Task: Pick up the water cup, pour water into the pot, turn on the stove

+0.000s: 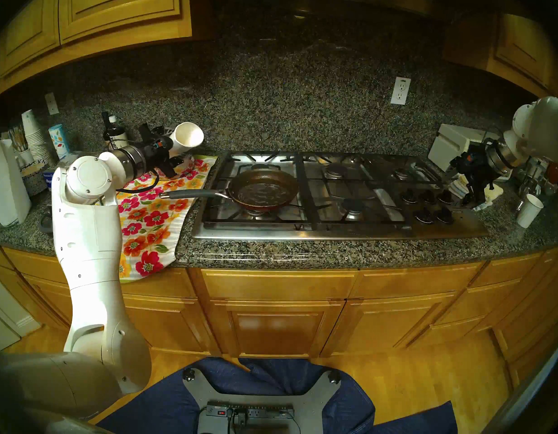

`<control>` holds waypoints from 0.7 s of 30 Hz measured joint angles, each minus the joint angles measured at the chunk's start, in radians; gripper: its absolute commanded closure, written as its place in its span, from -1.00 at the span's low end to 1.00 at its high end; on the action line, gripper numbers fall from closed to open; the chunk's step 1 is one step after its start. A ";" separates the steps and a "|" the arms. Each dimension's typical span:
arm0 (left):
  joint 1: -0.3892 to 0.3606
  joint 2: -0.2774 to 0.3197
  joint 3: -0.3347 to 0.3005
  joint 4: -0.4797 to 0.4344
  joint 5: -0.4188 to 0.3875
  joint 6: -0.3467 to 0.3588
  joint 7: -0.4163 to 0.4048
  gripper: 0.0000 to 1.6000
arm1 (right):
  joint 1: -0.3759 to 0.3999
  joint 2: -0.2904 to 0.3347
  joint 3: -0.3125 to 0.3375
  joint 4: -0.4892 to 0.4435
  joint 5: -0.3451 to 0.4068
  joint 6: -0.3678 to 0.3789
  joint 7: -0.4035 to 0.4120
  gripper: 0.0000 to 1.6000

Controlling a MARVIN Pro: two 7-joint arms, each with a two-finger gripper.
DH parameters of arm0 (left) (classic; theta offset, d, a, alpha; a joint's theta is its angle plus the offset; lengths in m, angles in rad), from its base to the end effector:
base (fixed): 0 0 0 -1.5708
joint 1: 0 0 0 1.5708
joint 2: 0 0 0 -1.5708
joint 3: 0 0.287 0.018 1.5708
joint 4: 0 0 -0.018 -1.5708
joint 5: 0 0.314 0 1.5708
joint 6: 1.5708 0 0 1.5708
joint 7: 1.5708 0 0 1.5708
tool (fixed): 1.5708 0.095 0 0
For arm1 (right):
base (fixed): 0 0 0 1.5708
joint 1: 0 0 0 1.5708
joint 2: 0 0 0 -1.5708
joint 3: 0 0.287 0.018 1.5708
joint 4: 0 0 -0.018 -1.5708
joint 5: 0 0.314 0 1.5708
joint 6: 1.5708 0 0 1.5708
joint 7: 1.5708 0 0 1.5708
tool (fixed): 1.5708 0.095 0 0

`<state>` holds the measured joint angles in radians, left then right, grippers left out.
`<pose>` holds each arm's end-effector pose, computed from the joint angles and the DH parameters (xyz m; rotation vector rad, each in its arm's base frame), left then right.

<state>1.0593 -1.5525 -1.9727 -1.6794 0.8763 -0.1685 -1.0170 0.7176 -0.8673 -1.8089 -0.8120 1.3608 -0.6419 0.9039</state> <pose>0.4873 0.1038 -0.0935 -1.6296 1.2524 -1.7723 0.4627 -0.3612 -0.0186 2.0808 1.9519 0.6730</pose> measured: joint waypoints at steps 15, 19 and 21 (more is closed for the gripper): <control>0.008 -0.001 -0.246 0.107 -0.250 0.078 -0.167 -0.51 | 0.000 0.000 0.000 0.000 0.000 0.000 0.000 -1.00; 0.008 0.010 -0.291 0.157 -0.286 0.085 -0.196 -0.48 | 0.000 0.000 0.000 0.000 0.000 0.000 0.000 -1.00; 0.008 0.016 -0.310 0.183 -0.303 0.081 -0.206 -0.47 | 0.000 0.000 0.000 0.000 0.000 0.000 0.000 -1.00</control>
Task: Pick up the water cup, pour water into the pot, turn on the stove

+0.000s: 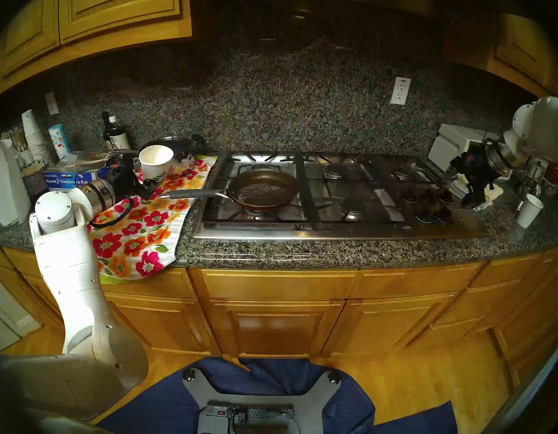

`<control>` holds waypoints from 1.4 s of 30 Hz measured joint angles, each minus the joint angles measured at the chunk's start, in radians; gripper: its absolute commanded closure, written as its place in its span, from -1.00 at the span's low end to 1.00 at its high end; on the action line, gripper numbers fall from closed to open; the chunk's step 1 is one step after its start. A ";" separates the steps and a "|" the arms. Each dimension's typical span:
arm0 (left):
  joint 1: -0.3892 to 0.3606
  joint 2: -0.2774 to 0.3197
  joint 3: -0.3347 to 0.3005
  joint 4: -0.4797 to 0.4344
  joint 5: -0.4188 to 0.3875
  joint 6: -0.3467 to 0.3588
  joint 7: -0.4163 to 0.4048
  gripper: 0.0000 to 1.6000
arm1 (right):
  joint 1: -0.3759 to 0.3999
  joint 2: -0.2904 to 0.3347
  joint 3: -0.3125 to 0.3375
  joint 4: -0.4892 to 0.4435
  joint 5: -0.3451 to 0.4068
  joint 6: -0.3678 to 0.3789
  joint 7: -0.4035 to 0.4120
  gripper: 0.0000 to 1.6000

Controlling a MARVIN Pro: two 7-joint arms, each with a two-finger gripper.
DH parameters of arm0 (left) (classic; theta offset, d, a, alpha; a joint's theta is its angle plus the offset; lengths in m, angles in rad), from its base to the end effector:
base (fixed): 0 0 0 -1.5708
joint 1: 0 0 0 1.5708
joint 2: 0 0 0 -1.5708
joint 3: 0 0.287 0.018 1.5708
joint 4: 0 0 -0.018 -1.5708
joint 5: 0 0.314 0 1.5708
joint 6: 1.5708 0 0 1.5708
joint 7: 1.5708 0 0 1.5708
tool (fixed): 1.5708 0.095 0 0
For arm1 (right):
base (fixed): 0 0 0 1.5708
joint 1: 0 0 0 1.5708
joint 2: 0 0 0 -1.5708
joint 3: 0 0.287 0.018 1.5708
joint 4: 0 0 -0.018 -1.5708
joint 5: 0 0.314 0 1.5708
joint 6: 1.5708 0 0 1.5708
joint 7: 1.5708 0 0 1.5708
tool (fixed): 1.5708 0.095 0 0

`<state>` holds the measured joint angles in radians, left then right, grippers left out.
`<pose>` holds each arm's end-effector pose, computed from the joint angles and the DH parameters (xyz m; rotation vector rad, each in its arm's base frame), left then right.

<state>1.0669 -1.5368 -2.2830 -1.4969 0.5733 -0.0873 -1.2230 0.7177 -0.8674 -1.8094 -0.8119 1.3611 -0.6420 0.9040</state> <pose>0.4603 0.1891 -0.1690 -2.0682 0.9789 -2.0841 0.4627 -0.3613 -0.0185 2.0809 1.9517 0.6727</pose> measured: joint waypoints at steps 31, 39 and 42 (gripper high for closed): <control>-0.074 0.142 -0.173 0.360 -0.154 -0.069 -0.146 -0.42 | 0.000 0.000 -0.001 0.000 0.000 0.000 0.000 -1.00; -0.095 0.166 -0.181 0.402 -0.156 -0.042 -0.172 -0.54 | 0.000 0.000 -0.001 0.000 0.000 0.000 0.000 -1.00; -0.097 0.170 -0.181 0.408 -0.156 -0.038 -0.180 -1.00 | 0.000 0.000 -0.001 0.000 0.000 0.000 0.000 -1.00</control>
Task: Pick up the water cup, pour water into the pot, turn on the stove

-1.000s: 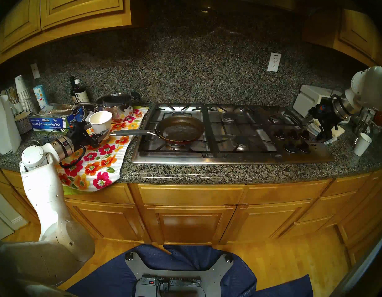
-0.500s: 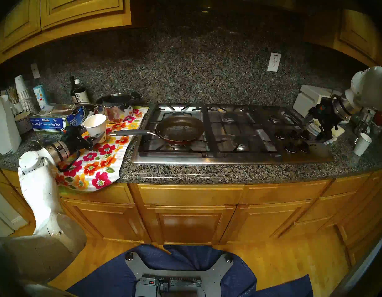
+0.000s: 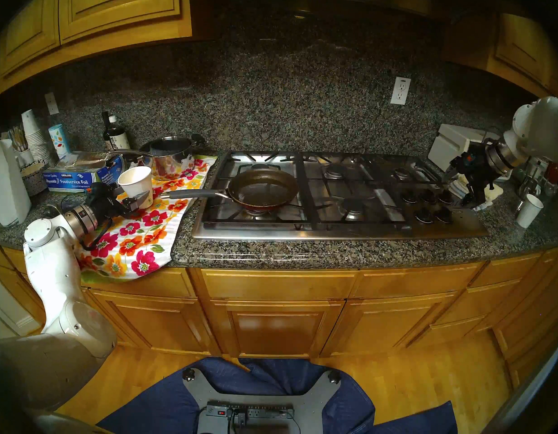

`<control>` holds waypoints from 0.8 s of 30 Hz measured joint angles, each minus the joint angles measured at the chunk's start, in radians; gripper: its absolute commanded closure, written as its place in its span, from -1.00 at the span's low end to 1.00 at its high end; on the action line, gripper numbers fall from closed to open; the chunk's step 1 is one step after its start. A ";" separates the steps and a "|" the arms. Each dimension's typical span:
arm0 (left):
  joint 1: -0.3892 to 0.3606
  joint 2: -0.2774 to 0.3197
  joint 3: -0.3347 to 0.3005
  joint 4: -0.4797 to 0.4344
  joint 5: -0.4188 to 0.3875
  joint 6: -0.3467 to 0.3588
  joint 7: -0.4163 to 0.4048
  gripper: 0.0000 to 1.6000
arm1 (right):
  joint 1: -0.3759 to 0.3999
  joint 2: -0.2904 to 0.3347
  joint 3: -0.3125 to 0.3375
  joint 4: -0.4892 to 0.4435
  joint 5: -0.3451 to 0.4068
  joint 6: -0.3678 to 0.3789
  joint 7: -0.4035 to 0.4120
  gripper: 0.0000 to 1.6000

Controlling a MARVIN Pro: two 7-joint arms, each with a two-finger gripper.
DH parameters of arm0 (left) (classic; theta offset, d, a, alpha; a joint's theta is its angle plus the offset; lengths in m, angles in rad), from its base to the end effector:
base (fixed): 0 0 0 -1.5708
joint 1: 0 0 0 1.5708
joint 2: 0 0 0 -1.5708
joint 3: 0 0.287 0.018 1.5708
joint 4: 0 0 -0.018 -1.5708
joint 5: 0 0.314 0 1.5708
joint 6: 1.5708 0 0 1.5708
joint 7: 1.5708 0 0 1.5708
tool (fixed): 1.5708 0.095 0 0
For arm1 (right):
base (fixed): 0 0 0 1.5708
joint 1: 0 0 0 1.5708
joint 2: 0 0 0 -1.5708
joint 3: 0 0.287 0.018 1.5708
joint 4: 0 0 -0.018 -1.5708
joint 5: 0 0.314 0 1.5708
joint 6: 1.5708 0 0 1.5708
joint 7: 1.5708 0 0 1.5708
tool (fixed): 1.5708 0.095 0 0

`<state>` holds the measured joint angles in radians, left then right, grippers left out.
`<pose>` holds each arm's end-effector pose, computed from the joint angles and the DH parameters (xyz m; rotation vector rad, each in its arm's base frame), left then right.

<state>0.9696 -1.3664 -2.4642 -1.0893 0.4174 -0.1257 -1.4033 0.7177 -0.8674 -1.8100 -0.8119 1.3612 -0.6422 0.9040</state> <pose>0.4537 0.2635 -0.2265 1.9855 -0.7384 2.0015 0.4625 -0.3614 -0.0185 2.0811 1.9517 0.6722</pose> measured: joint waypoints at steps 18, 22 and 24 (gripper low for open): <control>0.017 -0.003 0.001 -0.046 0.008 -0.028 -0.030 -1.00 | 0.000 0.000 0.000 0.000 0.000 0.000 0.000 -1.00; 0.029 -0.009 0.001 -0.073 0.015 -0.039 -0.027 -1.00 | 0.000 0.000 0.000 0.000 0.000 0.000 0.000 -1.00; 0.032 -0.011 0.001 -0.079 0.017 -0.041 -0.025 -1.00 | 0.000 0.000 0.000 0.000 0.000 0.000 0.000 -1.00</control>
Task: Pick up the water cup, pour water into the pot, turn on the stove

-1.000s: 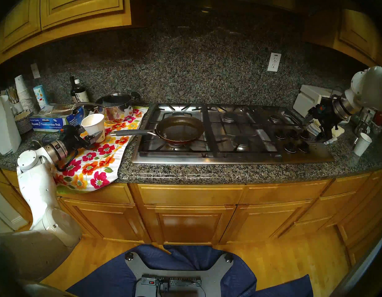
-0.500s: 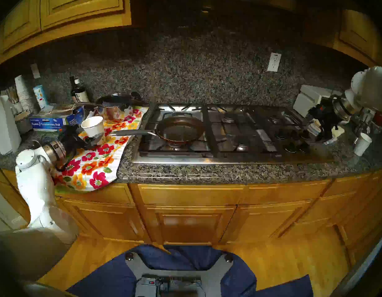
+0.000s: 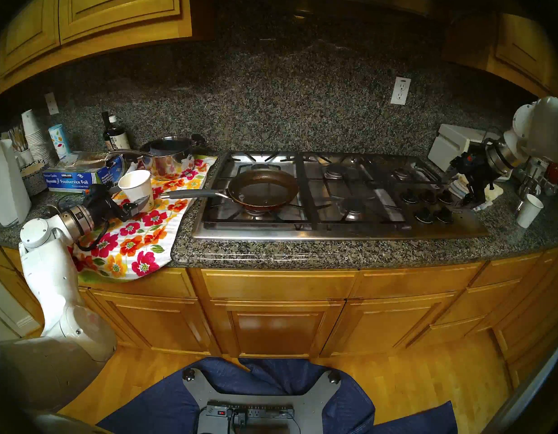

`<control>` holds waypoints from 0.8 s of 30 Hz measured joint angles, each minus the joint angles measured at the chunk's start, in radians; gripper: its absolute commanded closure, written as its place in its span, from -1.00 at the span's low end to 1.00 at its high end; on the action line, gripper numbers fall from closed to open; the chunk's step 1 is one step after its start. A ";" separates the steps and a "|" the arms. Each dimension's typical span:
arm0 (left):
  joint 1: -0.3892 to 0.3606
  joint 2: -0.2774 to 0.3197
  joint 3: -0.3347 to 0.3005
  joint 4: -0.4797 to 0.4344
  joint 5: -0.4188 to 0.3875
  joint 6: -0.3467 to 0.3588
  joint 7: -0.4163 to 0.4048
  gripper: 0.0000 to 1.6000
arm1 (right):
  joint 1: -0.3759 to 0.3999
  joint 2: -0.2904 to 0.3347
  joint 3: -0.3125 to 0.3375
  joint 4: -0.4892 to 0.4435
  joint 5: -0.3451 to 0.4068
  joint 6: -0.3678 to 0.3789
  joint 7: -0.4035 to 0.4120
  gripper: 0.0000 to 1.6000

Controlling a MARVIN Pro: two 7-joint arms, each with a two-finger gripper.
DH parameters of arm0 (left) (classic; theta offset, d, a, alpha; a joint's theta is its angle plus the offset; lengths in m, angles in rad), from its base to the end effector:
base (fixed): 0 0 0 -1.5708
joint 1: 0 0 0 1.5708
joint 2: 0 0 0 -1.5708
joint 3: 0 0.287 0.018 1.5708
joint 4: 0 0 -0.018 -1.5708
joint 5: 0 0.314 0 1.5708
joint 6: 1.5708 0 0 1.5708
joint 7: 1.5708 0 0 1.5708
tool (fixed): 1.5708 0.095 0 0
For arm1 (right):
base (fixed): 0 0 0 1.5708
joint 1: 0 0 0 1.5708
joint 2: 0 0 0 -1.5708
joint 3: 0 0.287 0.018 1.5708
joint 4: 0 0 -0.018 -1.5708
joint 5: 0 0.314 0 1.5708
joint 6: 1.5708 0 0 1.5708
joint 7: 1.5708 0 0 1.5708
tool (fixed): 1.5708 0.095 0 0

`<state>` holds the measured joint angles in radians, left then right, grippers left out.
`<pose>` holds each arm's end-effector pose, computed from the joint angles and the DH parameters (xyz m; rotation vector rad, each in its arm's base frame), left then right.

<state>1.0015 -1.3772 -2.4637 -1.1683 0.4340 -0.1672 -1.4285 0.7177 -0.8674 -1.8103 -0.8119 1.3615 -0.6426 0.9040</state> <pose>0.4419 0.2639 -0.2199 2.0092 -0.8572 2.0246 0.4625 -0.3615 -0.0185 2.0810 1.9518 0.6724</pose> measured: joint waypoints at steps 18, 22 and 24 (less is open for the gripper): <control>0.028 0.003 -0.013 -0.022 0.021 -0.027 0.029 -1.00 | 0.000 0.000 0.000 0.000 0.000 0.000 0.000 -1.00; 0.032 0.004 -0.016 -0.029 0.022 -0.027 0.028 -1.00 | 0.000 0.000 0.000 0.000 0.000 0.000 0.000 -1.00; 0.034 0.005 -0.019 -0.037 0.021 -0.024 0.022 -1.00 | 0.000 0.000 0.000 0.000 0.000 0.000 0.000 -1.00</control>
<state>1.0353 -1.3724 -2.4827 -1.2055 0.4548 -0.1916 -1.4066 0.7177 -0.8675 -1.8107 -0.8119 1.3617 -0.6428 0.9040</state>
